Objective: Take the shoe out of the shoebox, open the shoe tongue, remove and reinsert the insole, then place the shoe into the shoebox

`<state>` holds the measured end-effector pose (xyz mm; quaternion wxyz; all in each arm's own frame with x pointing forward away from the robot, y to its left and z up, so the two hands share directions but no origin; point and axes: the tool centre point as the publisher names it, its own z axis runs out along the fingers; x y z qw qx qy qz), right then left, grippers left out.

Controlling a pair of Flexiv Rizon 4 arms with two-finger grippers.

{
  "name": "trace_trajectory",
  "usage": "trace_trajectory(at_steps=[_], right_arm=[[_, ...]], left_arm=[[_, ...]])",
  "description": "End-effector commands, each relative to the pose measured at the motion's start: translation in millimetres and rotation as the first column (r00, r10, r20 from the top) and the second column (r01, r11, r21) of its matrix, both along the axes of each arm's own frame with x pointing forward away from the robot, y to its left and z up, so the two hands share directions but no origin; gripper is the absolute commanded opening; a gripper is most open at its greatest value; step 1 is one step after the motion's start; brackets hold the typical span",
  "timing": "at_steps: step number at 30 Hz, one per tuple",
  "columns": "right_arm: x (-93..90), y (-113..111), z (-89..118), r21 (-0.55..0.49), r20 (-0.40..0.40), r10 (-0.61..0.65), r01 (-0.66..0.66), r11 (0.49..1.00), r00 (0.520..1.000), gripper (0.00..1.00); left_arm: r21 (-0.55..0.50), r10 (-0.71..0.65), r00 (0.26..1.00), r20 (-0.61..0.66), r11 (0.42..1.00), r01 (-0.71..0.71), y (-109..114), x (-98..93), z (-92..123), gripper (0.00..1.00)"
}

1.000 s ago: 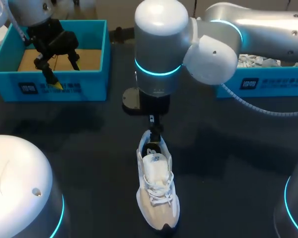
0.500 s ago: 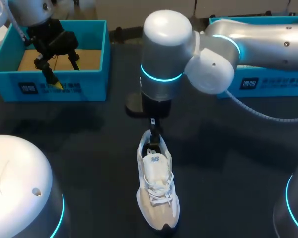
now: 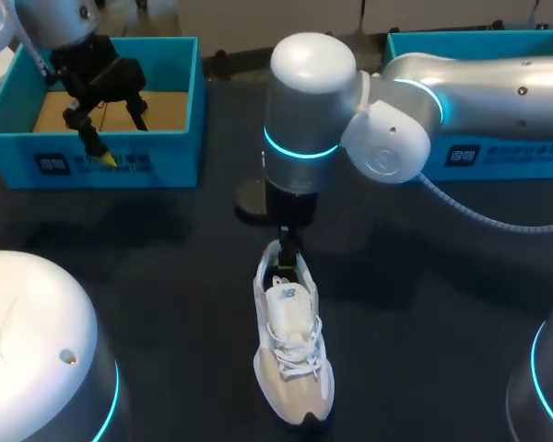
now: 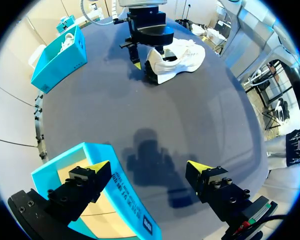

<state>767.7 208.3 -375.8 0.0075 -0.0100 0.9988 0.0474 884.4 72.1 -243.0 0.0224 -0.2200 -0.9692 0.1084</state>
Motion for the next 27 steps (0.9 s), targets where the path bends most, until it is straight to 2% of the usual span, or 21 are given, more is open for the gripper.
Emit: trace_trajectory(at_steps=[1,3,6,11,12,13,14,20,27], right_arm=[[0.2,11,-5,-0.026,-0.01,-0.012,0.012,1.0,1.0,0.6],[-1.1,13,-6,-0.035,-0.015,-0.016,0.015,0.999,1.0,0.6],[-2.8,14,-4,-0.048,-0.014,-0.022,0.021,0.999,1.0,0.56],[-4.2,11,-8,-0.061,-0.027,-0.036,0.035,0.998,0.999,0.41],[-4.6,11,-9,-0.06,-0.027,-0.037,0.035,0.998,0.999,0.34],[-5.0,11,-10,-0.063,-0.032,-0.041,0.039,0.997,0.999,0.23],[-5.4,10,-11,-0.064,-0.034,-0.044,0.041,0.997,0.998,0.0],[-10.1,6,-6,-0.055,-0.017,-0.06,0.059,0.997,0.998,0.0],[-4.7,-16,31,-0.082,0.007,-0.062,0.062,0.995,0.998,0.0]], left_arm=[[0.002,0.0,1.0,0.001,1.0,0.0,0,-0.5,1,1.0],[0.002,0.0,1.0,0.001,1.0,0.0,0,-0.5,1,1.0],[0.002,0.0,1.0,0.001,1.0,0.0,0,-0.5,1,1.0],[0.002,0.0,1.0,0.001,1.0,0.0,0,-0.5,1,1.0],[0.002,0.0,1.0,0.001,1.0,0.0,0,-0.5,1,1.0],[0.002,0.0,1.0,0.001,1.0,0.0,0,-0.5,1,1.0],[0.002,0.0,1.0,0.001,1.0,0.0,0,-0.5,1,1.0],[0.002,0.0,1.0,0.001,1.0,0.0,0,-0.5,1,1.0],[0.002,0.0,1.0,0.001,1.0,0.0,0,-0.5,1,1.0]])
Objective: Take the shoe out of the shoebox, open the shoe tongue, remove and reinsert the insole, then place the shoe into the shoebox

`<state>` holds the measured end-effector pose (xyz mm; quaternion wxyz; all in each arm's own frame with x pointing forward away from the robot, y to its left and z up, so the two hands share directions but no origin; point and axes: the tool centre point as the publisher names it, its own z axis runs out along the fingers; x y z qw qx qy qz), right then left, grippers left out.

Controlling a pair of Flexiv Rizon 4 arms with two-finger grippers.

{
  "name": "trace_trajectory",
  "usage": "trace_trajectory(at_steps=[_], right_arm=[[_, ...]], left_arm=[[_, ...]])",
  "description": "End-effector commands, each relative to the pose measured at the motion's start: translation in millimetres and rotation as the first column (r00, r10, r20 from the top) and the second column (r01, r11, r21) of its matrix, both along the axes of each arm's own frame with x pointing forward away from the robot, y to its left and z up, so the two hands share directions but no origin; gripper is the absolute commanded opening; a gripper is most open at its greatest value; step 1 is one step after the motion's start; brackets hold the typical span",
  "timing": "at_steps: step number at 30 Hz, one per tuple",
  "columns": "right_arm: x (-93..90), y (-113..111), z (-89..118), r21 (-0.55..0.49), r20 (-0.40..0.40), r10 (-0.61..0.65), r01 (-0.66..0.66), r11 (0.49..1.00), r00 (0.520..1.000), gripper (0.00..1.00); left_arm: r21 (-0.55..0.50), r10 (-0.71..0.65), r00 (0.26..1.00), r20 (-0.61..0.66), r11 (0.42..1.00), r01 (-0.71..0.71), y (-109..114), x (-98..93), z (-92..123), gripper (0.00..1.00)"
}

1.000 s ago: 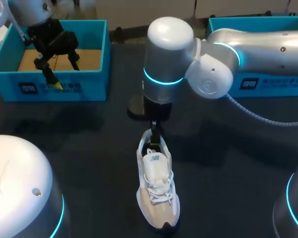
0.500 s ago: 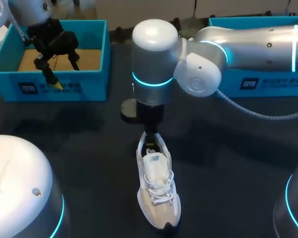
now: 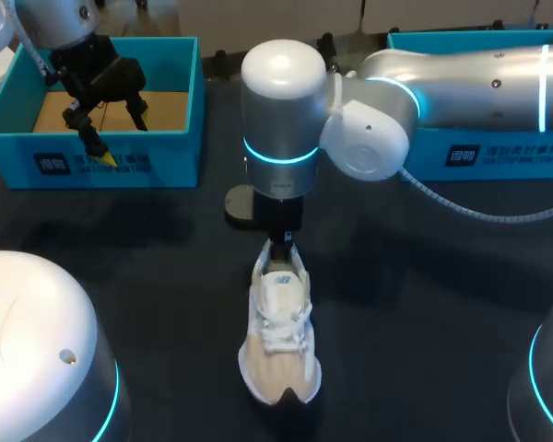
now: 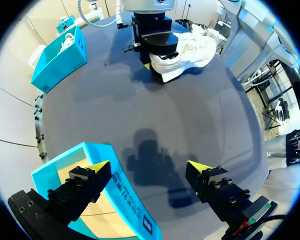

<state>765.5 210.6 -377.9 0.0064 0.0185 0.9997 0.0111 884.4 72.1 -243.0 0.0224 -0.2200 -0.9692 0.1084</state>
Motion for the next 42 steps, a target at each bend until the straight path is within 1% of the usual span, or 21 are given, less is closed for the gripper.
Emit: trace_trajectory(at_steps=[1,2,6,9,10,13,14,15,17,18,19,29,30,31,34,35,36,37,39,42], right_arm=[[-0.7,-25,42,-0.012,0.013,-0.003,0.003,1.0,1.0,0.0],[0.7,-28,47,-0.023,0.013,-0.003,0.003,1.0,1.0,0.0],[9.3,-53,83,-0.083,0.03,-0.013,0.016,0.996,0.999,0.0],[14.3,-71,103,-0.103,0.043,-0.023,0.027,0.994,0.999,0.0],[17.0,-81,112,-0.098,0.056,-0.02,0.025,0.995,0.998,0.0],[25.4,-98,130,-0.127,0.062,-0.02,0.028,0.992,0.998,0.0],[27.8,-102,133,-0.137,0.061,-0.024,0.033,0.99,0.998,0.0],[32.7,-110,140,-0.132,0.066,-0.009,0.018,0.991,0.998,0.0],[38.5,-118,149,-0.139,0.063,-0.02,0.028,0.99,0.998,0.0],[43.0,-124,157,-0.126,0.075,0.008,0.001,0.992,0.997,0.0],[46.5,-129,163,-0.136,0.071,-0.003,0.012,0.991,0.997,0.0],[46.5,-129,163,-0.136,0.071,-0.003,0.012,0.991,0.997,0.0],[46.5,-129,163,-0.136,0.071,-0.003,0.012,0.991,0.997,0.0],[46.5,-129,163,-0.136,0.071,-0.003,0.012,0.991,0.997,0.0],[46.5,-129,163,-0.136,0.071,-0.003,0.012,0.991,0.997,0.0],[46.2,-130,161,-0.106,0.076,-0.011,0.019,0.994,0.997,0.0],[48.7,-134,162,-0.126,0.065,-0.031,0.039,0.991,0.997,0.0],[51.6,-139,165,-0.125,0.068,-0.042,0.05,0.991,0.997,0.0],[59.1,-151,174,-0.141,0.085,-0.068,0.08,0.987,0.994,0.0],[73.8,-170,187,-0.168,0.103,-0.091,0.108,0.98,0.99,0.0]], left_arm=[[0.002,0.0,1.0,0.001,1.0,0.0,0,-0.5,1,1.0],[0.002,0.0,1.0,0.001,1.0,0.0,0,-0.5,1,1.0],[0.002,0.0,1.0,0.001,1.0,0.0,0,-0.5,1,1.0],[0.002,0.0,1.0,0.001,1.0,0.0,0,-0.5,1,1.0],[0.002,0.0,1.0,0.001,1.0,0.0,0,-0.5,1,1.0],[0.002,0.0,1.0,0.001,1.0,0.0,0,-0.5,1,1.0],[0.002,0.0,1.0,0.001,1.0,0.0,0,-0.5,1,1.0],[0.002,0.0,1.0,0.001,1.0,0.0,0,-0.5,1,1.0],[0.002,0.0,1.0,0.001,1.0,0.0,0,-0.5,1,1.0],[0.002,0.0,1.0,0.001,1.0,0.0,0,-0.5,1,1.0],[0.002,0.0,1.0,0.001,1.0,0.0,0,-0.5,1,1.0],[0.002,0.0,1.0,0.001,1.0,0.0,0,-0.5,1,1.0],[0.018,0.034,0.999,-0.012,0.999,-0.034,-1,-3.0,-1,1.0],[0.008,0.063,0.998,-0.01,0.998,-0.063,-1,-5.5,-2,1.0],[0.044,0.243,0.968,-0.057,0.97,-0.241,-1,-2.7,-2,1.0],[0.057,0.313,0.946,-0.078,0.949,-0.309,1,0.2,0,1.0],[0.073,0.374,0.924,-0.085,0.927,-0.368,2,3.4,2,1.0],[0.072,0.427,0.901,-0.076,0.904,-0.422,5,5.4,4,1.0],[0.091,0.526,0.846,-0.085,0.85,-0.519,10,10.9,10,1.0],[0.126,0.662,0.744,-0.085,0.748,-0.652,20,18.1,17,1.0]])
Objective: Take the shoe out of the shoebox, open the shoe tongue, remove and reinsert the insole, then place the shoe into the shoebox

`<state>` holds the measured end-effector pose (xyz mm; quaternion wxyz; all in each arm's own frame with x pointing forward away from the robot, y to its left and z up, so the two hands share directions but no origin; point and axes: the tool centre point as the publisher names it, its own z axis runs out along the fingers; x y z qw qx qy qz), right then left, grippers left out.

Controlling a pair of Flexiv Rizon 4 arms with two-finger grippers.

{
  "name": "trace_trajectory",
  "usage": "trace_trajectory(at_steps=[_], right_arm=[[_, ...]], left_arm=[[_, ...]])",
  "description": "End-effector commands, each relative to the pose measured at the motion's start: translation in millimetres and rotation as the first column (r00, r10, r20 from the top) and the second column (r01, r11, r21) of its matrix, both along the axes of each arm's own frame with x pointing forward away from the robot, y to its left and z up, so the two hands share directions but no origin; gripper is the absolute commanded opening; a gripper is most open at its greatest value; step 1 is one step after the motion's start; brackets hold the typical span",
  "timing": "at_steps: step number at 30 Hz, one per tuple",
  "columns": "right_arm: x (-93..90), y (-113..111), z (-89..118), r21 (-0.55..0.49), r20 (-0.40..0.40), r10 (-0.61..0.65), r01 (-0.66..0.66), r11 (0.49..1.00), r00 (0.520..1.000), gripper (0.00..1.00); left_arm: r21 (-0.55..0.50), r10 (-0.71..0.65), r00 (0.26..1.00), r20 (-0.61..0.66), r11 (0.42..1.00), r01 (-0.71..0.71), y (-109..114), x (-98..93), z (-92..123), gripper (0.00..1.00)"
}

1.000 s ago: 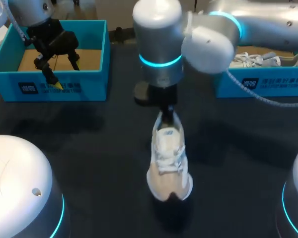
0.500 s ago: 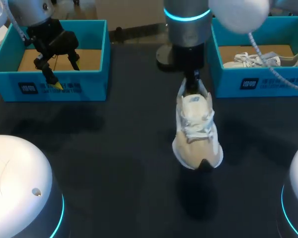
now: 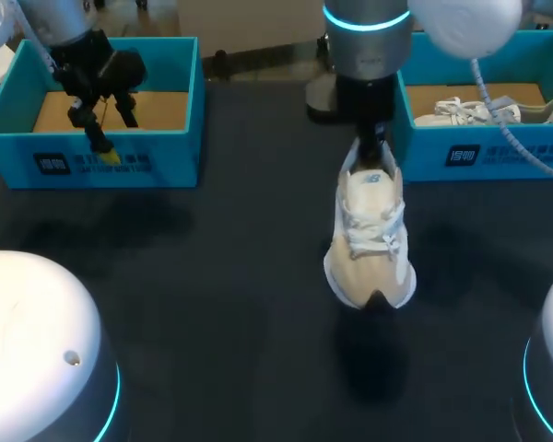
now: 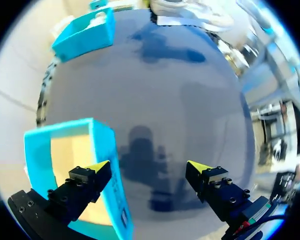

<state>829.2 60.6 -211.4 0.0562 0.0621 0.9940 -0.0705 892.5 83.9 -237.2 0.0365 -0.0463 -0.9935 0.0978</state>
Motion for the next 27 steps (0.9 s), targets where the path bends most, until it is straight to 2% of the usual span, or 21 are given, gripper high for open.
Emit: trace_trajectory(at_steps=[1,5,8,17,19,27], right_arm=[[13.6,-24,23,-0.016,0.001,-0.02,0.02,1.0,1.0,0.0],[40.0,-51,41,-0.052,0.019,-0.046,0.047,0.998,0.999,0.0],[57.6,-68,53,-0.056,0.05,-0.037,0.039,0.998,0.998,0.0],[115.2,-109,76,-0.079,0.09,0.049,-0.042,0.996,0.995,0.0],[126.2,-115,79,-0.063,0.097,0.083,-0.077,0.995,0.992,0.0],[126.2,-115,79,-0.063,0.097,0.083,-0.077,0.995,0.992,0.0]], left_arm=[[0.076,0.415,0.908,-0.061,0.909,-0.411,10,12.7,13,1.0],[0.157,0.624,0.779,-0.05,0.776,-0.611,23,26.1,19,1.0],[0.195,0.71,0.704,-0.018,0.693,-0.694,33,31.1,22,1.0],[0.249,0.838,0.545,-0.02,0.532,-0.809,62,44.4,30,1.0],[0.242,0.848,0.53,-0.014,0.517,-0.821,65,46.5,32,1.0],[0.242,0.848,0.53,-0.014,0.517,-0.821,65,46.5,32,1.0]])
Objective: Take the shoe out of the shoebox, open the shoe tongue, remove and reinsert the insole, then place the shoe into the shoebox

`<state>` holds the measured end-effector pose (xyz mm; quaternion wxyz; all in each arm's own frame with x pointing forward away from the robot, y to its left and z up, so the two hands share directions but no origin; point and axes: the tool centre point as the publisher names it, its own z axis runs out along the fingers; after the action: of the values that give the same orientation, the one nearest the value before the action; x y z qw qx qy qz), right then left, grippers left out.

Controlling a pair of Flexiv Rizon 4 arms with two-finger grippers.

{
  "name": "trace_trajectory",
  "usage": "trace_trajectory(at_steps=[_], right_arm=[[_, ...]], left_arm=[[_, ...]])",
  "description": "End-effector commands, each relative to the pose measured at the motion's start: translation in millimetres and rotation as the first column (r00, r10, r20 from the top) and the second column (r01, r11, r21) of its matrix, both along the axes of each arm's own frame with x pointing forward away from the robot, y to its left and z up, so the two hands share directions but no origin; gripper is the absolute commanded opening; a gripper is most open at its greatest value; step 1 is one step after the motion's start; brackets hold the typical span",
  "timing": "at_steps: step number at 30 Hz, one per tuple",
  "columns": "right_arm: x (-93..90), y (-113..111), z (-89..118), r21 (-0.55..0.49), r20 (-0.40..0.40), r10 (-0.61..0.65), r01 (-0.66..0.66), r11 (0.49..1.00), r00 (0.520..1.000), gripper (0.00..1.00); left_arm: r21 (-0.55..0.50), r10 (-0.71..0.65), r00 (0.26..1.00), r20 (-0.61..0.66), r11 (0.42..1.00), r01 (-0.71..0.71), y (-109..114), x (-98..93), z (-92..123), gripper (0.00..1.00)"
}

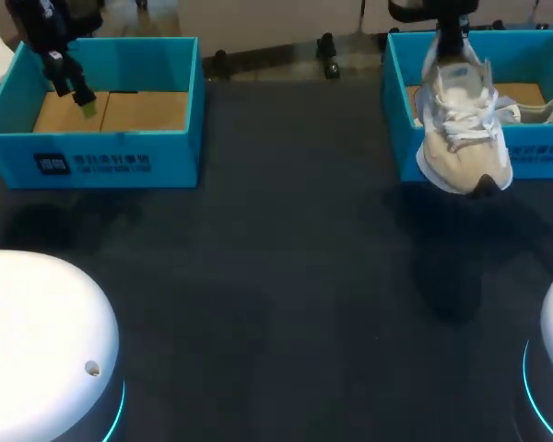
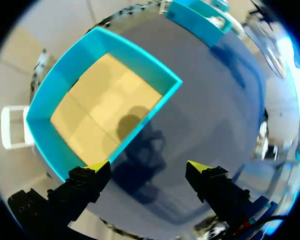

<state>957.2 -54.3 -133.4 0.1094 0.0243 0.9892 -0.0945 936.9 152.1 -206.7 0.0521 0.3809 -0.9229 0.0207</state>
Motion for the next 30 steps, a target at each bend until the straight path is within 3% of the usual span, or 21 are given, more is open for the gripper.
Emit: trace_trajectory(at_steps=[1,4,7,8,12,19,30], right_arm=[[-1.8,-1,1,0.0,0.002,0.001,-0.001,1.0,1.0,0.0],[-1.8,-1,1,0.0,0.002,0.001,-0.001,1.0,1.0,0.0],[2.0,2,-3,0.001,-0.006,-0.005,0.005,1.0,1.0,0.0],[6.4,0,0,-0.005,0.009,-0.007,0.007,1.0,1.0,0.0],[31.7,-18,14,-0.021,0.052,-0.006,0.008,1.0,0.999,0.0],[80.8,-53,27,-0.043,0.056,0.014,-0.012,0.999,0.998,0.0],[137.2,-86,37,-0.05,0.047,0.047,-0.044,0.998,0.998,0.0]], left_arm=[[0.039,0.143,0.989,-0.02,0.989,-0.143,-3,2.1,2,1.0],[0.039,0.143,0.989,-0.02,0.989,-0.143,-3,2.1,2,1.0],[0.087,0.343,0.939,-0.021,0.937,-0.34,-7,8.7,-7,1.0],[0.072,0.346,0.938,-0.015,0.936,-0.344,-4,9.0,-8,1.0],[0.061,0.479,0.878,0.016,0.876,-0.479,11,16.3,-8,1.0],[0.058,0.605,0.795,0.048,0.793,-0.607,39,21.7,-1,1.0],[0.051,0.647,0.757,0.09,0.757,-0.652,65,15.7,11,1.0]])
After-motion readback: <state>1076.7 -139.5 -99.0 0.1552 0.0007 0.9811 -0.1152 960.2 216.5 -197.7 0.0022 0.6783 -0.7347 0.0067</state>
